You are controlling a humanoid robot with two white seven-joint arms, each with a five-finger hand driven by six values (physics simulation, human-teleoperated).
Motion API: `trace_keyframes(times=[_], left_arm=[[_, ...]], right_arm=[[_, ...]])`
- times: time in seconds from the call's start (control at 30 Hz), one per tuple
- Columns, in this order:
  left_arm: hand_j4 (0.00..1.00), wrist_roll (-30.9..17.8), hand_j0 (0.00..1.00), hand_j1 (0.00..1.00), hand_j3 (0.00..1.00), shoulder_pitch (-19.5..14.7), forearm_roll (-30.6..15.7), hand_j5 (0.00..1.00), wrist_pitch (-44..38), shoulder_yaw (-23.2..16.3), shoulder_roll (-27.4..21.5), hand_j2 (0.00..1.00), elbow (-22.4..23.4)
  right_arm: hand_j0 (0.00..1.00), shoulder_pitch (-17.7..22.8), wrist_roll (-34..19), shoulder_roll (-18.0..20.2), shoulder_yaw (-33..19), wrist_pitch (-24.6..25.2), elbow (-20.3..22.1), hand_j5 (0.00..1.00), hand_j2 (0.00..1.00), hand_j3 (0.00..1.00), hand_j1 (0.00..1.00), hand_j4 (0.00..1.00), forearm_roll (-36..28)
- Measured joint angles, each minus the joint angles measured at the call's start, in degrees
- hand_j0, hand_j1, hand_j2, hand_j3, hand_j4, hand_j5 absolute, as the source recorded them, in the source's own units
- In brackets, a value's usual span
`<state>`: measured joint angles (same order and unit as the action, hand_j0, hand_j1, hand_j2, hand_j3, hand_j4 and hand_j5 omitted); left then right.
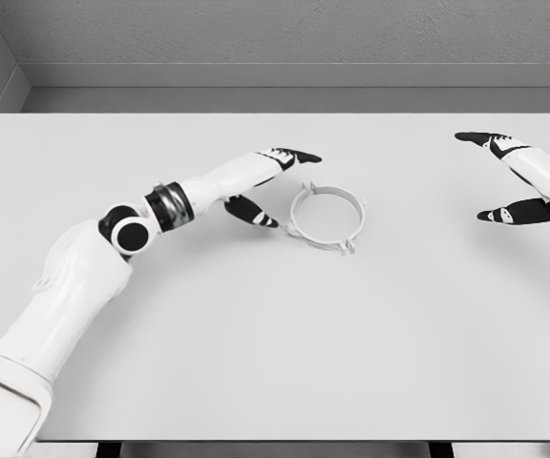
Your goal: Assemble PVC drainage pipe clamps
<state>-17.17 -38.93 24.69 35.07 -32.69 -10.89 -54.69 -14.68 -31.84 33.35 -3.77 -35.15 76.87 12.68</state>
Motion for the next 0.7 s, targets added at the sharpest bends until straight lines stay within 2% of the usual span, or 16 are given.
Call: trace_keyframes(times=[0.3,0.7], left_arm=[[1.00,0.01,1.00,1.00,1.00,-3.25,0.22,1.00,0.00,-0.18,1.28,1.00,5.91],[1.00,0.07,1.00,1.00,1.00,-4.05,0.31,1.00,0.01,-0.27,3.55,1.00,9.80]], right_arm=[[1.00,0.00,0.00,0.00,0.06,0.00,0.00,1.00,1.00,1.00,1.00,1.00,0.00],[1.00,0.00,0.00,0.00,0.05,0.00,-0.01,1.00,1.00,1.00,1.00,1.00,0.00]])
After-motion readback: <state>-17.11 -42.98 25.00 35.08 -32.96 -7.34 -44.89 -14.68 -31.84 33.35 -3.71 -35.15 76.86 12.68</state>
